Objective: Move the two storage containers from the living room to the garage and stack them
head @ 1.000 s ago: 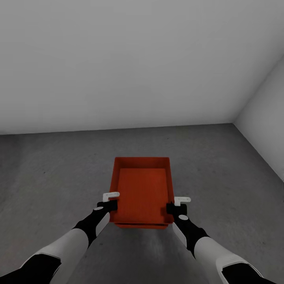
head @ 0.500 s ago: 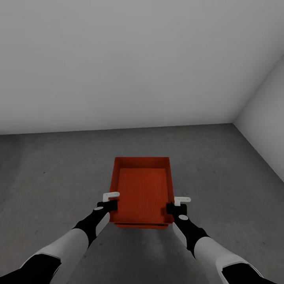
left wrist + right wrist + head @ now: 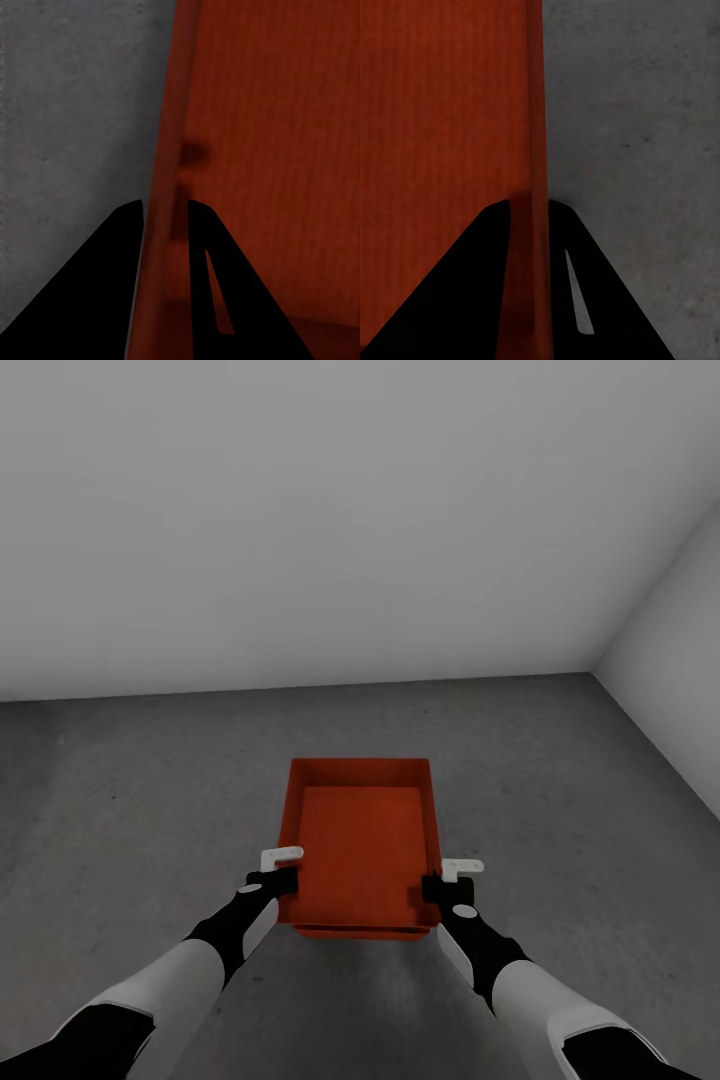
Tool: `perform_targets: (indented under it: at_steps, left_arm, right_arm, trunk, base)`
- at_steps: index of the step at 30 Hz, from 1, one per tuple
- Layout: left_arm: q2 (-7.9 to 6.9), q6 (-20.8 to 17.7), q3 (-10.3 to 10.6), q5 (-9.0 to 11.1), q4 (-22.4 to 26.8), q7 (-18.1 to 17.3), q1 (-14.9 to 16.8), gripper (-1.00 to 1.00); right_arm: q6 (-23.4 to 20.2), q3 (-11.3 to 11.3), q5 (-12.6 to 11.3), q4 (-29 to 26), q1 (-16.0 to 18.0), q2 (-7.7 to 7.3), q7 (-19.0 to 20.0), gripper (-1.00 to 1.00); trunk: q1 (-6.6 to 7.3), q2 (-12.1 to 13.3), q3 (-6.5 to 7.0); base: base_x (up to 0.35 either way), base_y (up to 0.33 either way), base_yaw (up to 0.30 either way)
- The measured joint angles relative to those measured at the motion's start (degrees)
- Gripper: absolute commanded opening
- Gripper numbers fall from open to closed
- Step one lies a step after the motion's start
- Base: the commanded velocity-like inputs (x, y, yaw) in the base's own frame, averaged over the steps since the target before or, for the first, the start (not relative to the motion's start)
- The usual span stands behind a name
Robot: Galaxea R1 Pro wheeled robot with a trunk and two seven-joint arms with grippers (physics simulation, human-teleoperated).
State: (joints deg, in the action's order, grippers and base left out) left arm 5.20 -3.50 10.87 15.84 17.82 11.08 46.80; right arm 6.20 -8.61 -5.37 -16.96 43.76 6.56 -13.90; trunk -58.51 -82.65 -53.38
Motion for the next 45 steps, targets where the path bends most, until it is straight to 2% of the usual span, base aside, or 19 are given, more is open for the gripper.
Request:
perform_targets:
  at_steps: [28,32,40,45]
  left_arm:
    - [0.0,0.0,0.1,0.1,0.0,0.0,0.0,-1.0]
    - [0.01,0.0,0.0,0.1,0.0,0.0,0.0,-1.0]
    - [0.0,0.0,0.0,0.0,0.0,0.0,0.0,-1.0]
    - [0.02,0.0,-0.1,0.0,0.0,0.0,0.0,-1.0]
  right_arm:
    - [0.0,0.0,0.0,0.0,0.0,-0.01,0.0,-1.0]
    - [0.0,0.0,-0.1,0.0,0.0,-0.02,0.0,-1.0]
    - [0.0,0.0,0.0,0.0,0.0,-0.01,0.0,-1.0]
    - [0.0,0.0,-0.1,0.0,0.0,-0.02,0.0,-1.0]
  trunk:
    - [0.0,0.0,0.0]
    - [-0.87,-1.6,-0.71]
    - [-0.88,-1.6,-0.72]
    - [-1.97,-3.6,-1.61]
  base:
    - [0.0,0.001,0.0]
    - [0.0,0.0,0.0]
    - [0.0,0.0,0.0]
    - [0.0,0.0,0.0]
